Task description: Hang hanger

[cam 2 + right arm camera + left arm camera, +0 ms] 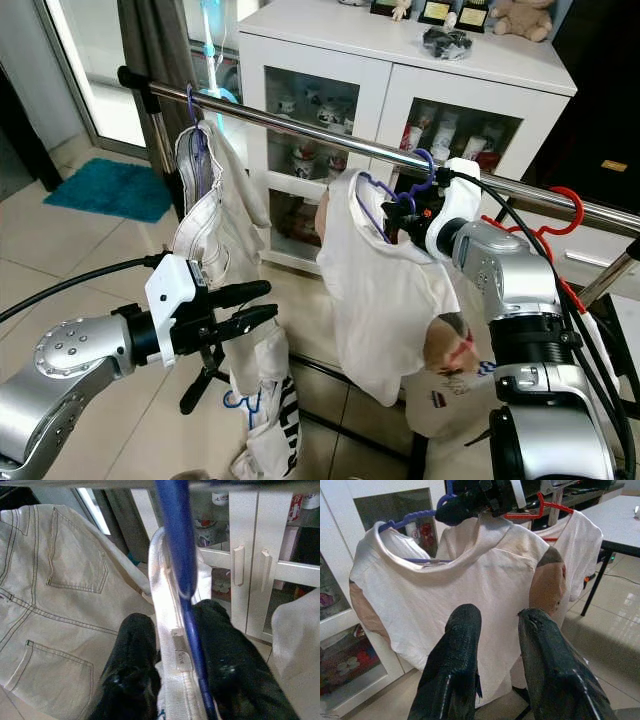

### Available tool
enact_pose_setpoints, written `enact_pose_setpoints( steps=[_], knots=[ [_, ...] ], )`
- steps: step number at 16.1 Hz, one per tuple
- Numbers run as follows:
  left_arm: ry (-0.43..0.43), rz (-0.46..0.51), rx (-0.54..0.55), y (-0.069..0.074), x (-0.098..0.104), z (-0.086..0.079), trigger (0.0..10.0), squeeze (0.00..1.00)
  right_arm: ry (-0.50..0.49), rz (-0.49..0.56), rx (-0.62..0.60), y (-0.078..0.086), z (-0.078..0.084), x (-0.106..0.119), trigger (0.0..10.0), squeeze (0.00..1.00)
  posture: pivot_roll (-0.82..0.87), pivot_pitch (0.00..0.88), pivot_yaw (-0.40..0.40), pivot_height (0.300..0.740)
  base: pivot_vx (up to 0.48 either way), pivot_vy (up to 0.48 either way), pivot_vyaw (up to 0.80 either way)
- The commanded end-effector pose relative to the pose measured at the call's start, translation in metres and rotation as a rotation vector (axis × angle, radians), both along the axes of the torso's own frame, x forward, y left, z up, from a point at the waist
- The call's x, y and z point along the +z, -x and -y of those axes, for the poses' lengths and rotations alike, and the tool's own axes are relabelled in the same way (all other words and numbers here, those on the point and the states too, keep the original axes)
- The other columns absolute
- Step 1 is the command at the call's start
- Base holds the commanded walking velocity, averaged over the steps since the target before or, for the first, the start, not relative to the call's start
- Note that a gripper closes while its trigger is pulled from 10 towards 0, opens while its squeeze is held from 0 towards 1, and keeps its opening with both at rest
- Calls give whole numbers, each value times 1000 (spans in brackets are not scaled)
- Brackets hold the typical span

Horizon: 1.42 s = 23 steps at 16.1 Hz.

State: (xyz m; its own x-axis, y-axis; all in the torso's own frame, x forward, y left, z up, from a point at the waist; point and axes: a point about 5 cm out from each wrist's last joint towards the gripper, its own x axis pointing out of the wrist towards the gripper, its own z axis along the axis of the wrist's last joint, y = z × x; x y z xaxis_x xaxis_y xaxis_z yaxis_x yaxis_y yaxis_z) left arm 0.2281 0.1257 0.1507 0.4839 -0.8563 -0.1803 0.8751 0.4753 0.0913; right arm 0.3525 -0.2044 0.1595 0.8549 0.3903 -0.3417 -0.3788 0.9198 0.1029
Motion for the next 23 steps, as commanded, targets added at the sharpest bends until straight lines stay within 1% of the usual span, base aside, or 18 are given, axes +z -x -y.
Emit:
enact_pose_setpoints(
  steps=[1, 2, 4, 10, 11, 12, 13, 14, 15, 16, 17, 18, 20, 21, 22, 23],
  knots=[
    [-1, 27, -4, 0, 4, 2, 10000, 0, -6, 9, -2, -3, 1, 4, 0, 0, 67, 0, -74, 740, 0, 0, 0],
    [2, 28, -3, 0, 5, 2, 10000, 0, -7, 9, -1, -3, 1, 4, 0, 0, 67, 0, -74, 740, 0, 0, 0],
    [56, 44, 6, -2, 14, 5, 10000, 0, -7, 14, -1, -3, 1, 6, 0, 0, 68, 0, -86, 740, 0, 0, 0],
    [59, 46, 8, -3, 14, 5, 10000, 0, -8, 19, 1, 0, 3, 7, 0, 0, 62, 0, -79, 740, 0, 0, 0],
    [51, 67, 35, -5, 14, 5, 10000, 0, -7, 38, -9, 0, 5, 12, 0, 0, 62, 0, -81, 740, 0, 0, 0],
    [41, 77, 91, -11, 14, 4, 10000, 0, -11, 66, -28, 0, 7, 19, 0, 0, 61, 0, -83, 740, 0, 0, 0],
    [11, 91, 155, -17, 12, 2, 10000, 0, -18, 98, -42, 1, 10, 28, 0, 0, 58, 0, -83, 740, 0, 0, 0],
    [-1, 93, 178, -19, 10, 1, 10000, 0, -20, 110, -47, 2, 11, 32, 0, 0, 57, 0, -84, 740, 0, 0, 0],
    [-14, 102, 215, -21, 9, -1, 10000, 0, -18, 130, -52, 6, 14, 39, 0, 0, 56, 0, -84, 740, 0, 0, 0],
    [-7, 105, 240, -23, 9, -3, 10000, 0, -21, 143, -54, 11, 15, 44, 0, 0, 49, 0, -82, 740, 0, 0, 0],
    [-2, 112, 271, -24, 9, -4, 10000, 0, -33, 149, -54, 19, 14, 47, 0, 0, 45, 0, -79, 740, 0, 0, 0],
    [3, 114, 306, -25, 9, -4, 10000, 0, -34, 142, -45, 28, 12, 45, 0, 0, 42, 0, -76, 740, 0, 0, 0],
    [0, 111, 347, -27, 6, -5, 10000, 0, -52, 117, -33, 39, 5, 37, 0, 0, 33, 0, -69, 740, 0, 0, 0],
    [-6, 103, 373, -28, 2, -4, 10000, 0, -77, 89, -31, 50, -3, 26, 0, 0, 29, 0, -65, 740, 0, 0, 0],
    [-10, 98, 377, -28, 0, -2, 10000, 0, -88, 68, -41, 56, -7, 18, 0, 0, 27, 0, -62, 740, 0, 0, 0],
    [-17, 92, 383, -28, -3, 0, 10000, 0, -107, 36, -57, 65, -15, 5, 0, 0, 25, 0, -59, 740, 0, 0, 0]
  ],
)
